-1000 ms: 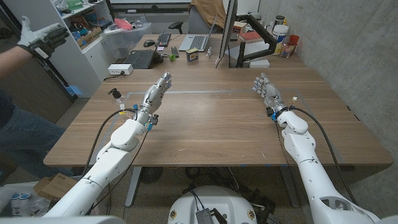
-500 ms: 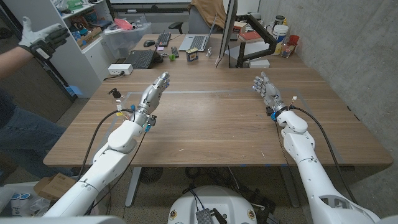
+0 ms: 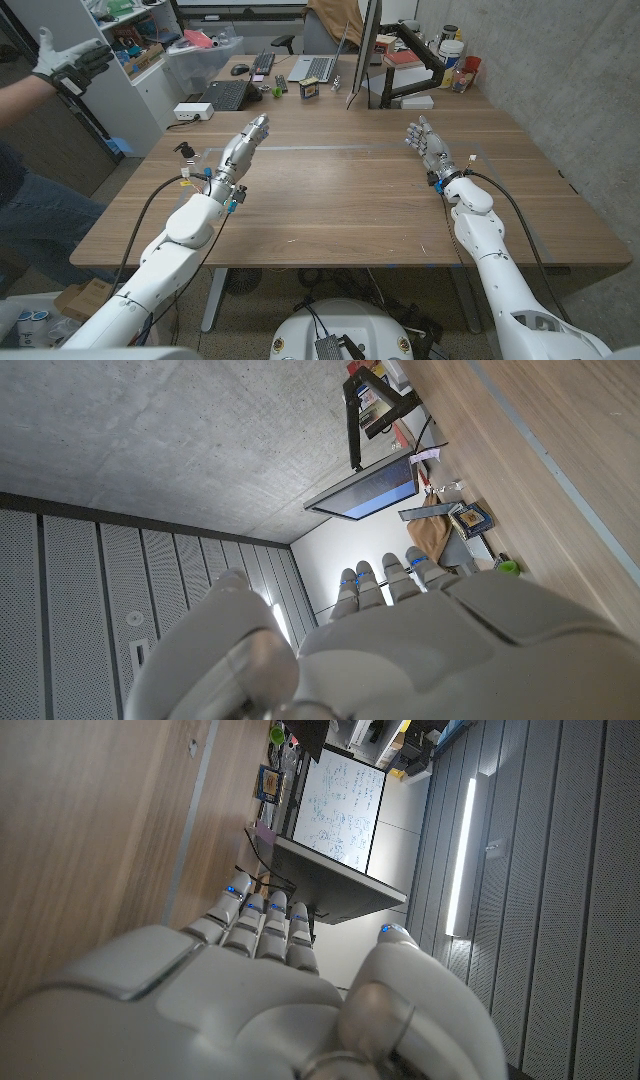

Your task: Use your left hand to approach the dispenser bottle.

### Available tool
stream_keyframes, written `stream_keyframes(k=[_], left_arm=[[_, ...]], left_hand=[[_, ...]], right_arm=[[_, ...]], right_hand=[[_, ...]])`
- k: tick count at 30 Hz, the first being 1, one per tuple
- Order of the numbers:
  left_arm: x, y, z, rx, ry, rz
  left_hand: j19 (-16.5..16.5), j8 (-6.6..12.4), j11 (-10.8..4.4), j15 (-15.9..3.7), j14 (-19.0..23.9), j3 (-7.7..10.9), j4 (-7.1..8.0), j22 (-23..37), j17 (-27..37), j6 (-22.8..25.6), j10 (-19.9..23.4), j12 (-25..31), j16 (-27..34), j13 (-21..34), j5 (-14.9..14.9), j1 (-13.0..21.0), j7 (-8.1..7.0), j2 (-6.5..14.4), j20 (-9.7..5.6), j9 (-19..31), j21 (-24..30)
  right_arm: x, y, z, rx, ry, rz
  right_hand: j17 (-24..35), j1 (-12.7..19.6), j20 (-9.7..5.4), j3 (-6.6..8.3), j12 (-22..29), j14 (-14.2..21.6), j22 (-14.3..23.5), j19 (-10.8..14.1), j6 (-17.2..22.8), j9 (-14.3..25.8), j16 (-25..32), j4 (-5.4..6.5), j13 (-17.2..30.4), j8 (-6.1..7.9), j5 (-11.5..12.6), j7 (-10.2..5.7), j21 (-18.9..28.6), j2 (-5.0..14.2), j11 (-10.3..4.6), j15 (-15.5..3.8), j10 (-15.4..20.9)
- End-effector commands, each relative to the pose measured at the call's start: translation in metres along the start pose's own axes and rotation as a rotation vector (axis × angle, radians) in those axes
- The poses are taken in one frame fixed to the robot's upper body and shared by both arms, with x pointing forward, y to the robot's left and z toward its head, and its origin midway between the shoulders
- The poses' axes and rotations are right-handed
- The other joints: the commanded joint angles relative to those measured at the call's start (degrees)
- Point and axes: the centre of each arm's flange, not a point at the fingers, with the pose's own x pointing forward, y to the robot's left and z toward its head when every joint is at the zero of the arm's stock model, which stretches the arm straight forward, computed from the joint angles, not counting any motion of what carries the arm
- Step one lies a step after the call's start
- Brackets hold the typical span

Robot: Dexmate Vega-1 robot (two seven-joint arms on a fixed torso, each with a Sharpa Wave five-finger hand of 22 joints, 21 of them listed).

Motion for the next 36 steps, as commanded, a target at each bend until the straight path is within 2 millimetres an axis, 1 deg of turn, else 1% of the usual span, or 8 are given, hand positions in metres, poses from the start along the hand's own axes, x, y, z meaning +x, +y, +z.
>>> stream_keyframes(k=[1,9,20,29,36], left_arm=[[-0.005,0.005,0.010,0.043,-0.008,0.008],[-0.008,0.010,0.015,0.079,-0.003,0.011],[-0.019,0.019,0.018,0.104,0.008,0.029],[-0.026,0.024,0.019,0.130,0.020,0.032],[-0.029,0.029,0.024,0.170,0.030,0.030]], left_hand=[[0.2,-0.14,-0.08,0.04,0.0,0.14,-0.25,0.3,0.1,0.2,0.3,0.2,0.2,0.1,0.1,0.9,-0.28,-0.1,0.27,0.2,-0.1],[0.3,-0.16,0.03,0.07,0.1,0.10,-0.37,0.4,0.1,0.3,0.4,0.1,0.2,0.1,0.1,1.2,-0.39,-0.1,0.37,0.2,-0.3],[0.4,-0.18,0.22,0.13,0.2,0.06,-0.55,0.4,0.1,0.5,0.6,0.1,0.2,0.2,0.1,1.5,-0.43,-0.1,0.42,0.2,-0.5],[0.5,-0.19,0.08,0.16,0.4,0.06,-0.68,0.4,0.1,0.6,0.7,0.1,0.2,0.2,0.1,1.8,-0.53,0.0,0.57,0.3,-0.7],[0.6,-0.21,-0.08,0.02,0.4,0.06,-0.77,0.4,0.1,0.7,0.7,0.1,0.2,0.2,0.1,2.0,-0.58,0.0,0.55,0.3,-0.8]], right_arm=[[0.003,-0.001,-0.002,0.005,0.001,0.002],[0.005,-0.004,-0.003,0.005,0.002,0.000],[0.008,-0.004,-0.005,0.011,0.004,-0.006],[0.009,-0.002,-0.005,0.008,0.007,-0.004],[0.010,-0.001,-0.004,0.005,0.006,-0.002]], right_hand=[[0.1,0.0,0.25,0.24,-0.1,0.4,0.3,0.4,0.4,0.3,-0.2,-0.43,0.0,-0.08,-0.1,0.15,-0.2,0.41,0.14,0.12,0.5],[0.1,-0.1,0.26,0.20,-0.2,0.5,0.3,0.5,0.4,0.3,-0.2,-0.47,-0.1,-0.11,-0.1,0.13,-0.4,0.42,0.15,0.19,0.5],[0.1,-0.1,0.27,0.15,-0.2,0.6,0.3,0.6,0.5,0.3,-0.2,-0.53,-0.1,-0.12,-0.1,0.14,-0.7,0.46,0.18,0.08,0.6],[0.1,-0.2,0.30,0.11,-0.3,0.7,0.3,0.7,0.4,0.3,-0.2,-0.58,-0.1,-0.16,-0.1,0.13,-0.9,0.49,0.11,0.18,0.6],[0.1,-0.2,0.33,0.07,-0.3,0.7,0.3,0.8,0.4,0.3,-0.2,-0.63,-0.2,-0.17,-0.1,0.15,-1.1,0.49,0.14,0.14,0.7]])
